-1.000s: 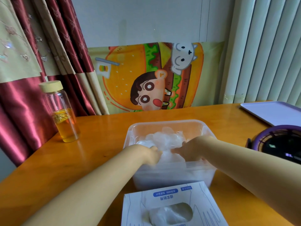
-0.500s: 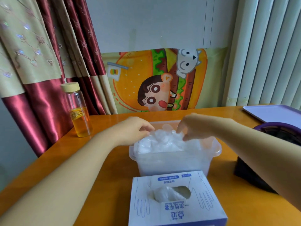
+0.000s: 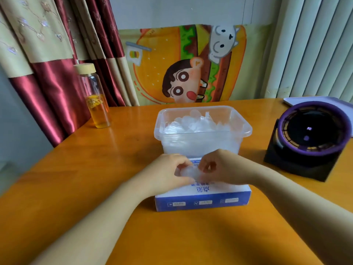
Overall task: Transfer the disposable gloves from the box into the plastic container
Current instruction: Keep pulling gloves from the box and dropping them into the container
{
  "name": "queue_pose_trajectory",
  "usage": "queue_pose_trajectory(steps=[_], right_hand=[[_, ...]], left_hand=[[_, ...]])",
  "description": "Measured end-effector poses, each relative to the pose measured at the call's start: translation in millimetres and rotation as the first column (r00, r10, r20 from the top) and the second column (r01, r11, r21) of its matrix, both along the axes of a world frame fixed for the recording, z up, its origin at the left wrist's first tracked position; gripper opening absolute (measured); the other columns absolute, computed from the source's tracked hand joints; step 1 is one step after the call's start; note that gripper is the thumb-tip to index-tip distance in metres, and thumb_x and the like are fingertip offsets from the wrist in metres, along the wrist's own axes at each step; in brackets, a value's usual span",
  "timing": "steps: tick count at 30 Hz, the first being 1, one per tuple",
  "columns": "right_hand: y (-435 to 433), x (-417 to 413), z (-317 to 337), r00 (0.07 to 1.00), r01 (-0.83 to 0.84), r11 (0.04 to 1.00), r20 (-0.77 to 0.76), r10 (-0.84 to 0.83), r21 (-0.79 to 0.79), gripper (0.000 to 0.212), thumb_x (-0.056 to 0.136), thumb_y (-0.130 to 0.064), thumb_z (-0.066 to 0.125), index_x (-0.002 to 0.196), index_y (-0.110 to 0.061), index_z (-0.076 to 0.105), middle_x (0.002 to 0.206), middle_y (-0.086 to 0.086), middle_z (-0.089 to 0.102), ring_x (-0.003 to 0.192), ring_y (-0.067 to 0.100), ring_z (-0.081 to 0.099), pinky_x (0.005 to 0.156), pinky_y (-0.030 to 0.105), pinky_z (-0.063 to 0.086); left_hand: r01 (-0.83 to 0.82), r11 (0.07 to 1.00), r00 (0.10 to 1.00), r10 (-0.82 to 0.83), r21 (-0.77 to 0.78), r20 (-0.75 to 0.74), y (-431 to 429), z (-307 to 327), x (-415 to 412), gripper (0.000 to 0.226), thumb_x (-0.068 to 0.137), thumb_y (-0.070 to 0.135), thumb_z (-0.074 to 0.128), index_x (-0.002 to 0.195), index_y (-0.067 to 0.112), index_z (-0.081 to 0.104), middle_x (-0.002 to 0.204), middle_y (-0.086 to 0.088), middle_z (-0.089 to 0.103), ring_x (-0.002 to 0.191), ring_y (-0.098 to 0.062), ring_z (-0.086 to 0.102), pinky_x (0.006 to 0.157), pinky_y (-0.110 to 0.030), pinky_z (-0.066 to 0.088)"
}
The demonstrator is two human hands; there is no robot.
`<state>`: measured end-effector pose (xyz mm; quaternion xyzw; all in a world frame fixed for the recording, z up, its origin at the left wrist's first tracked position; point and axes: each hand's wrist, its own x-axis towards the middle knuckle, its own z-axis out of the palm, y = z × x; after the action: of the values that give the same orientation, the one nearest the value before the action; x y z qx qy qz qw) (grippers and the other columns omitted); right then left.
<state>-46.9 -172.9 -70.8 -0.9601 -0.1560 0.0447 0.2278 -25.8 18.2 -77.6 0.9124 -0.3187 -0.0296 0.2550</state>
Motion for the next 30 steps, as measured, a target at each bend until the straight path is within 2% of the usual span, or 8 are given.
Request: queue_pose_trajectory(steps=[4, 12, 14, 17, 22, 24, 26, 30], right_hand=[[1.5, -2.8, -18.5, 0.989, 0.102, 0.983, 0.09, -0.117, 0.15, 0.014, 0.087, -0.035, 0.063, 0.082, -0.023, 0.067, 0.079, -0.009, 0.068, 0.067, 0.007, 0.058, 0.06, 0.019, 0.043], [-1.8, -8.7, -18.2, 0.975, 0.171, 0.849, 0.035, -0.217, 0.501, 0.021, 0.092, -0.031, 0.057, 0.083, -0.016, 0.07, 0.074, 0.003, 0.068, 0.06, 0.003, 0.055, 0.055, 0.013, 0.041], [-2.3, -8.4, -17.2, 0.968, 0.207, 0.774, -0.013, -0.249, 0.599, 0.024, 0.094, -0.031, 0.054, 0.085, -0.014, 0.068, 0.076, 0.003, 0.066, 0.065, 0.006, 0.057, 0.061, 0.013, 0.044], [-3.1, -8.3, -13.5, 0.95, 0.298, 0.607, -0.163, -0.267, 0.737, 0.027, 0.097, -0.033, 0.048, 0.087, -0.013, 0.064, 0.094, 0.016, 0.069, 0.081, 0.031, 0.066, 0.079, 0.035, 0.054], [2.5, -11.7, 6.3, 0.949, 0.289, 0.342, -0.222, -0.223, 0.894, 0.028, 0.099, -0.027, 0.045, 0.1, -0.005, 0.062, 0.094, 0.008, 0.065, 0.086, 0.018, 0.064, 0.08, 0.034, 0.054], [3.3, -13.0, 22.7, 0.95, 0.205, 0.383, -0.089, -0.301, 0.901, 0.024, 0.098, -0.027, 0.047, 0.093, -0.009, 0.063, 0.09, 0.007, 0.063, 0.083, 0.015, 0.061, 0.079, 0.031, 0.051], [4.0, -15.8, 41.6, 0.922, 0.134, 0.527, 0.09, -0.377, 0.839, 0.024, 0.097, -0.029, 0.051, 0.09, -0.011, 0.067, 0.083, 0.004, 0.063, 0.077, 0.011, 0.058, 0.075, 0.028, 0.049], [3.7, -22.7, 64.3, 0.921, 0.11, 0.705, 0.196, -0.338, 0.7, 0.026, 0.095, -0.034, 0.053, 0.091, -0.016, 0.072, 0.086, 0.005, 0.071, 0.078, 0.01, 0.061, 0.074, 0.024, 0.048]], left_hand=[[-0.175, 0.944, 0.985, 0.167, -0.278, -0.055, -5.2, -20.7, -4.8, 0.01, 0.089, 0.026, 0.066, 0.08, 0.028, 0.063, 0.082, 0.007, 0.068, 0.08, -0.011, 0.063, 0.069, -0.027, 0.052], [-0.182, 0.93, 0.98, 0.199, -0.318, 0.023, -8.0, -26.4, -9.5, 0.018, 0.096, 0.029, 0.054, 0.086, 0.02, 0.065, 0.075, 0.008, 0.064, 0.072, -0.004, 0.059, 0.068, -0.021, 0.048], [-0.177, 0.931, 0.98, 0.197, -0.32, 0.031, -8.0, -26.4, -9.1, 0.017, 0.097, 0.029, 0.053, 0.089, 0.02, 0.065, 0.079, 0.008, 0.065, 0.074, -0.004, 0.059, 0.071, -0.025, 0.05], [-0.172, 0.946, 0.982, 0.187, -0.273, 0.028, -9.6, -25.3, -11.8, 0.025, 0.094, 0.037, 0.055, 0.113, 0.022, 0.061, 0.102, 0.014, 0.063, 0.089, -0.004, 0.059, 0.077, -0.021, 0.049], [-0.181, 0.965, 0.98, 0.193, -0.188, 0.044, -10.1, -24.8, -14.3, 0.031, 0.091, 0.044, 0.058, 0.116, 0.026, 0.06, 0.11, 0.01, 0.063, 0.087, -0.002, 0.056, 0.066, -0.015, 0.041], [-0.201, 0.971, 0.977, 0.209, -0.132, 0.047, -10.7, -21.9, -15.6, 0.033, 0.092, 0.046, 0.055, 0.12, 0.027, 0.058, 0.104, 0.012, 0.058, 0.083, -0.002, 0.052, 0.064, -0.014, 0.037], [-0.195, 0.977, 0.979, 0.2, -0.091, 0.041, -9.5, -18.4, -14.4, 0.041, 0.093, 0.047, 0.053, 0.129, 0.028, 0.052, 0.106, 0.012, 0.055, 0.091, -0.003, 0.052, 0.069, -0.015, 0.039], [-0.212, 0.915, 0.975, 0.173, -0.343, -0.141, -5.4, -2.9, -16.9, 0.064, 0.079, 0.058, 0.06, 0.133, 0.026, 0.048, 0.106, 0.013, 0.059, 0.098, -0.005, 0.06, 0.073, -0.015, 0.048]])
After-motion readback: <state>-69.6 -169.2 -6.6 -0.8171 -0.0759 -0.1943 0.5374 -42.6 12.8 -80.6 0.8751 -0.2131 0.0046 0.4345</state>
